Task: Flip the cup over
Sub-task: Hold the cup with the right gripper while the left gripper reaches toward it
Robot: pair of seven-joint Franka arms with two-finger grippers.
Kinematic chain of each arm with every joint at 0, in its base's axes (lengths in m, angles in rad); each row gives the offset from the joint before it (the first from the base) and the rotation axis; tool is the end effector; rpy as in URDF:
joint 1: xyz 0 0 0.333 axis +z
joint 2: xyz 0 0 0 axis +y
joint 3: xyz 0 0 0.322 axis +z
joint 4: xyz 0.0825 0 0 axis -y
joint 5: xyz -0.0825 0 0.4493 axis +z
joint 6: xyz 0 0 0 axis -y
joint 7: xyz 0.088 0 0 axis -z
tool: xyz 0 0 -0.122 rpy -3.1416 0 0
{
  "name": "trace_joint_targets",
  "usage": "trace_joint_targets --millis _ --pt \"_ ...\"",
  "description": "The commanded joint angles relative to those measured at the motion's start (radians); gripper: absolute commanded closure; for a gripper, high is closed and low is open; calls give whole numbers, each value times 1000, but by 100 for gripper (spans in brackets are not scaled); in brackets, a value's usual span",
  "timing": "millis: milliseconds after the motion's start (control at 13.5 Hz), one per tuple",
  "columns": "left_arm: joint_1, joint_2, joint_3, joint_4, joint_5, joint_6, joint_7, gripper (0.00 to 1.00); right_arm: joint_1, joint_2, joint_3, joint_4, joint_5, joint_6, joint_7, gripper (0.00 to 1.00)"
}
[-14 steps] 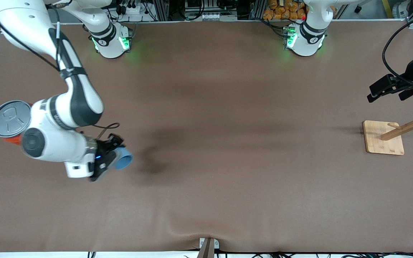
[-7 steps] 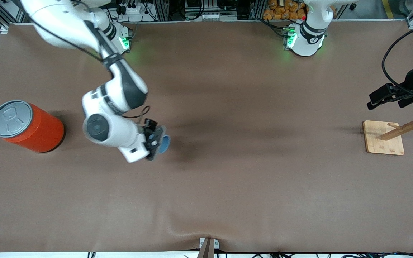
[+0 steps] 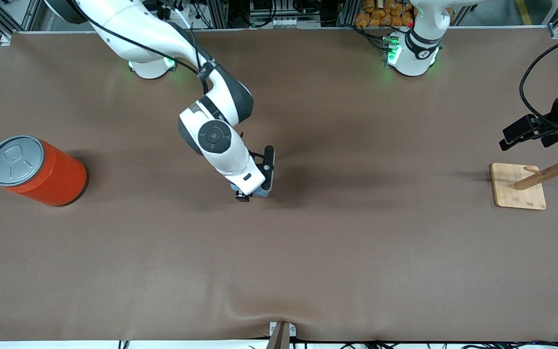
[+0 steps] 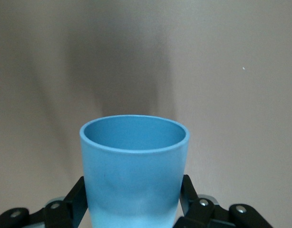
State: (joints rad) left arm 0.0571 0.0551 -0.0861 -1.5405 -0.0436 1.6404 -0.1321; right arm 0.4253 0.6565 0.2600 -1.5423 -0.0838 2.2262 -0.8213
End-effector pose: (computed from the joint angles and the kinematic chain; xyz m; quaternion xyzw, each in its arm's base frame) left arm 0.6443 -0.0224 0.6036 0.9981 0.0526 0.0205 0.0259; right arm 0.6113 0.4635 0.2343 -0.7306 -0.6809 -0.0279 0.0425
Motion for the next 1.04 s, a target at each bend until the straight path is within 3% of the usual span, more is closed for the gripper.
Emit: trace_joint_targets --millis 0,667,963 --pt "7 26 -4 20 -6 -5 5 0 35 57 -19 8 -42 75 17 51" --pt "-49 104 -17 27 -73 -4 2 0 52 123 -38 14 -166 150 21 44" --pt "-63 176 -40 7 -137 56 5 0 50 126 -39 14 -168 161 21 40"
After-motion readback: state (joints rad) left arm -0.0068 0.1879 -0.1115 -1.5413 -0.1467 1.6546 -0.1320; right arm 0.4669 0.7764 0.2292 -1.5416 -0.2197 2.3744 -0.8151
